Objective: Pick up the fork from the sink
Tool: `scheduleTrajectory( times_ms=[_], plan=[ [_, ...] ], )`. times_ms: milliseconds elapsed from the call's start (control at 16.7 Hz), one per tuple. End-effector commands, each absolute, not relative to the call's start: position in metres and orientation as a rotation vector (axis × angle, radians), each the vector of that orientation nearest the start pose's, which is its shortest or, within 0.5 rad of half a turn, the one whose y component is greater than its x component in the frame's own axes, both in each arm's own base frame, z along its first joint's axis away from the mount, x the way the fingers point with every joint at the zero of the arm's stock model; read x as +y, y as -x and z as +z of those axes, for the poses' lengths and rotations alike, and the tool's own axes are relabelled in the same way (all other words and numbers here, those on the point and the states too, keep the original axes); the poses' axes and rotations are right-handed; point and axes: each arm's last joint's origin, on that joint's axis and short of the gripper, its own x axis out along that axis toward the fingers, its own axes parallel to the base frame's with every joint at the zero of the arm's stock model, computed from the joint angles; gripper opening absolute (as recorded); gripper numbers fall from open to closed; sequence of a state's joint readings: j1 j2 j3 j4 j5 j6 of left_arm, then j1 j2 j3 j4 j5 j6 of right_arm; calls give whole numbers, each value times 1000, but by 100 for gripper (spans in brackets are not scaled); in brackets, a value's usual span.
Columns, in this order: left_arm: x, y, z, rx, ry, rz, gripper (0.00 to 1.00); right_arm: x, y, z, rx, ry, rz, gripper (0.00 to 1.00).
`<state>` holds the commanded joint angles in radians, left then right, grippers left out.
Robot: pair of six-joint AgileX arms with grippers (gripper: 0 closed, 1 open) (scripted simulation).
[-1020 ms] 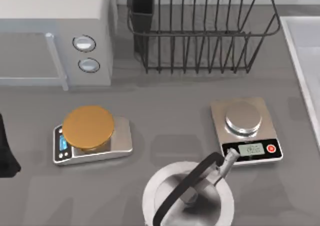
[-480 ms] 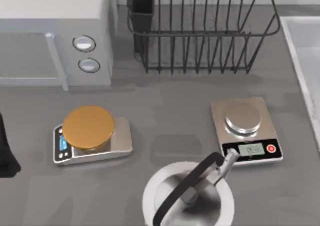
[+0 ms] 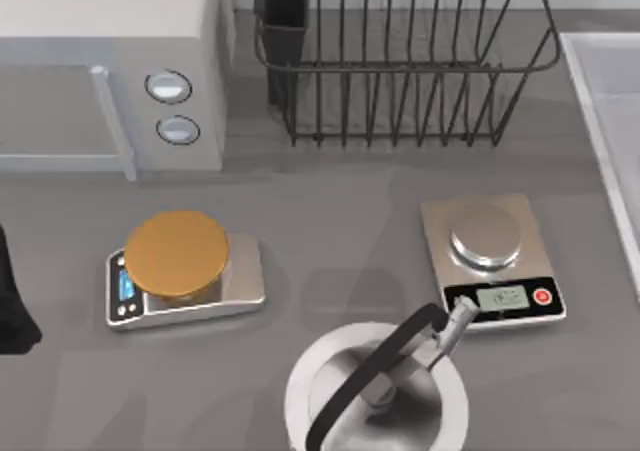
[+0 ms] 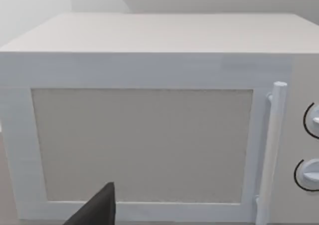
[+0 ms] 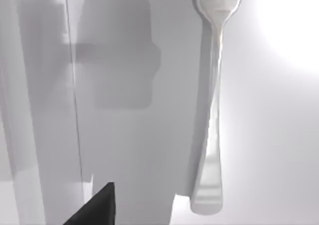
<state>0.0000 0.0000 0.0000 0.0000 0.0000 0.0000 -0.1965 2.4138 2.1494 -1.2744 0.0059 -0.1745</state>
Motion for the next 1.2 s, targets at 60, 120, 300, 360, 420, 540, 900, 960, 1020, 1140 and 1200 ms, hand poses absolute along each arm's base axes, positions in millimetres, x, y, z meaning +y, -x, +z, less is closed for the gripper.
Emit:
scheduleTrajectory(
  times_ms=[60, 120, 300, 360, 420, 540, 900, 960, 1020, 1140, 1200],
  plan=[
    [-1, -106, 160, 0, 0, 0, 100, -89, -473, 164, 1556, -5, -10, 100],
    [-1, -106, 160, 0, 0, 0, 100, -90, -475, 161, 1567, -7, -8, 100],
    [-1, -106, 160, 0, 0, 0, 100, -90, -475, 159, 1571, -8, -8, 100],
    [-1, -106, 160, 0, 0, 0, 100, -90, -475, 159, 1571, -8, -8, 100],
    [-1, -106, 160, 0, 0, 0, 100, -87, -476, 159, 1571, -4, -4, 100],
    [-1, -106, 160, 0, 0, 0, 100, -88, -476, 152, 1574, -4, -4, 100],
    [-1, -106, 160, 0, 0, 0, 100, -90, -482, 71, 1561, -5, -8, 100],
    [-1, -106, 160, 0, 0, 0, 100, -91, -482, 55, 1557, -4, -9, 100],
    [-1, -106, 160, 0, 0, 0, 100, -91, -481, 41, 1556, -5, -9, 100],
    [-1, -106, 160, 0, 0, 0, 100, -90, -477, 18, 1565, -7, -8, 100],
    [-1, -106, 160, 0, 0, 0, 100, -90, -475, 12, 1570, -8, -8, 100]
  ],
)
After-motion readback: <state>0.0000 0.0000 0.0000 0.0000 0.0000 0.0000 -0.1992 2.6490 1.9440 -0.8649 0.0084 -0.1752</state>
